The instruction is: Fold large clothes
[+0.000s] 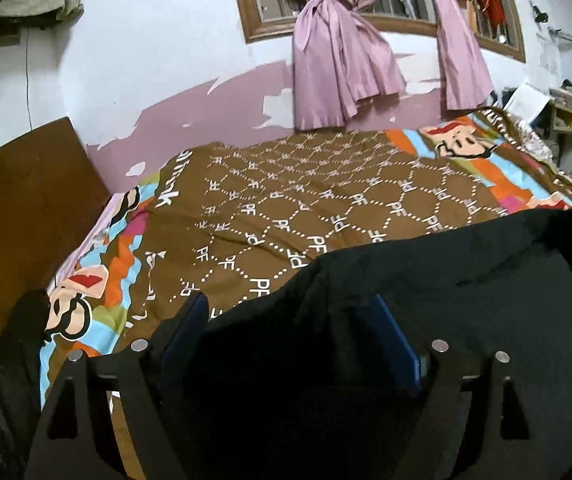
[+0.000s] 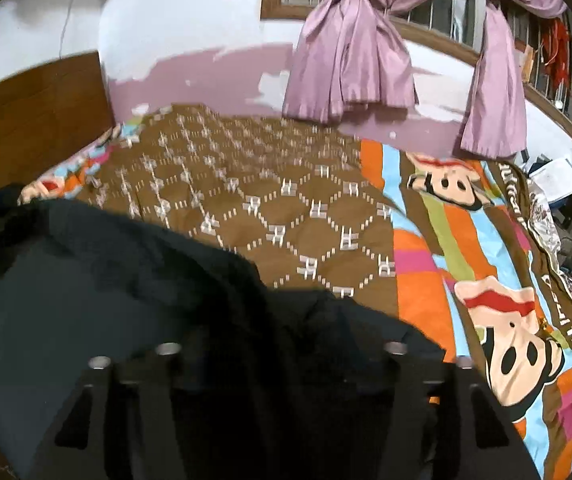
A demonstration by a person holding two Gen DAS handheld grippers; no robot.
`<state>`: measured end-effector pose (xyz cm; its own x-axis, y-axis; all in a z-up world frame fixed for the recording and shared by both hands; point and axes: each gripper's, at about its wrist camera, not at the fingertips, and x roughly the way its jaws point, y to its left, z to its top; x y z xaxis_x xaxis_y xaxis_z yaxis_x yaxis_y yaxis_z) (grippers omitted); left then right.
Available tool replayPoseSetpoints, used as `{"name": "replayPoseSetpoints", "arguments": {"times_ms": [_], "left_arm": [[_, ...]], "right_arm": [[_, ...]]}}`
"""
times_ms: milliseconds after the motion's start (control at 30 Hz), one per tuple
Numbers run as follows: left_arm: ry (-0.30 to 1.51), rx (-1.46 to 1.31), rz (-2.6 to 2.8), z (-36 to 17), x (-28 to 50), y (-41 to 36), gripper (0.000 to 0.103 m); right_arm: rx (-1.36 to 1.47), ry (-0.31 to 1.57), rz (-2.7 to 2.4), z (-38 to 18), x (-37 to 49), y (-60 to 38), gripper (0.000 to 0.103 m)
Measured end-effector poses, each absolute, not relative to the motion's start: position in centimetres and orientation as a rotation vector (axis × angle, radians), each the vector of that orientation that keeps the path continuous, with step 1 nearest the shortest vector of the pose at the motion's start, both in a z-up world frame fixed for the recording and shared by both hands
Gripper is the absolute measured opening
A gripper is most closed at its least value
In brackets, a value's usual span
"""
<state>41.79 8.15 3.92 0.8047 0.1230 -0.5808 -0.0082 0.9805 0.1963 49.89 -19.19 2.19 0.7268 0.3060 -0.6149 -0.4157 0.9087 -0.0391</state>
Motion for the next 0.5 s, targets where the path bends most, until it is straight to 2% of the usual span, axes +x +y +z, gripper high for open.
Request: {"name": "replayPoseSetpoints", "arguments": {"times_ms": [133,200,267,500], "left_arm": [[0.599,0.165,0.014,5.0,40.5,8.0,0.080],[0.594,0.137,-0.027,5.4,39.6,8.1,0.081],[0.592,0.115,-0.080,5.7,38.5,8.0,0.082],[0.648,0.106,-0.219,4.7,35.4,7.1,0.085]], "right_arm": [[-0.169,0.576,0.411,4.2,48.6,-19.7,0.077],[-0.146,0.577,0.433,4.6,47.6,-20.3,0.089],[-0.123,0.583,0.475,4.5,46.2,-20.7,0.094],[-0.146,0.710,0.602,2.5,42.3,-20.1,0.094]]}}
